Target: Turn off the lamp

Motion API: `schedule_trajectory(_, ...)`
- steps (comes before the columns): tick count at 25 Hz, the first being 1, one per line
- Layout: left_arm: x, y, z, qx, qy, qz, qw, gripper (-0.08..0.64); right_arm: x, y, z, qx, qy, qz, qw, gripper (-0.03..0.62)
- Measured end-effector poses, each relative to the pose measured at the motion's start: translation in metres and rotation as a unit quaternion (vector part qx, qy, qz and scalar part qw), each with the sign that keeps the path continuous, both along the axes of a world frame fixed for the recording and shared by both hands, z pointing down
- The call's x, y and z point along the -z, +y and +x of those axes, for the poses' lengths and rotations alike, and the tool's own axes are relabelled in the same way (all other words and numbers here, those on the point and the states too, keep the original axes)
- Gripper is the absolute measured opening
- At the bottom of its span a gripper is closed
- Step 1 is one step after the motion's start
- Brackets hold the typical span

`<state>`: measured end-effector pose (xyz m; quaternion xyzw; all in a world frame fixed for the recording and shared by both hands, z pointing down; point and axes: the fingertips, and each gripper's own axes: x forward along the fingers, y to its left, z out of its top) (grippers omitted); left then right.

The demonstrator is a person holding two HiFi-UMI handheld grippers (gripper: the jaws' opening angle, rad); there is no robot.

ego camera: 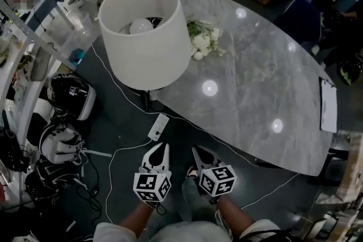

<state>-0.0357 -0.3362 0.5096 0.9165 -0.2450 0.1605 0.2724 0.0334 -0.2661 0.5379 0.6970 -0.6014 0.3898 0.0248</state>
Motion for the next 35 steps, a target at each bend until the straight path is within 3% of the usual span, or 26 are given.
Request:
schedule_trajectory(5,0.059,-0.012,-0.001,0.011,0.003,0.038,0.9992,0.009,0.052,-0.008,0.002,0.025,0.023,0.028,0.999,0.002)
schedule_trajectory(12,0.137,-0.009,0.011,0.008,0.015,0.075,0.9970,0.009,0.134,-0.007,0.025,0.012,0.046,0.064,0.997,0.001)
schedule_trajectory(19,0.187,-0.006,0.020,0.009,0.032,0.102,0.9942,0.009,0.181,-0.006,0.034,0.016,0.066,0.089,0.994,0.000)
schedule_trajectory(24,0.202,-0.011,0.028,-0.002,0.037,0.126,0.9914,0.009,0.197,-0.020,0.036,0.009,0.074,0.107,0.991,0.000)
schedule_trajectory(31,0.202,-0.015,0.016,-0.018,0.033,0.127,0.9912,0.009,0.194,-0.031,0.020,-0.004,0.062,0.108,0.992,0.000)
schedule_trajectory(35,0.199,-0.016,0.006,-0.018,0.030,0.124,0.9917,0.009,0.197,-0.035,0.012,0.000,0.087,0.107,0.990,-0.002)
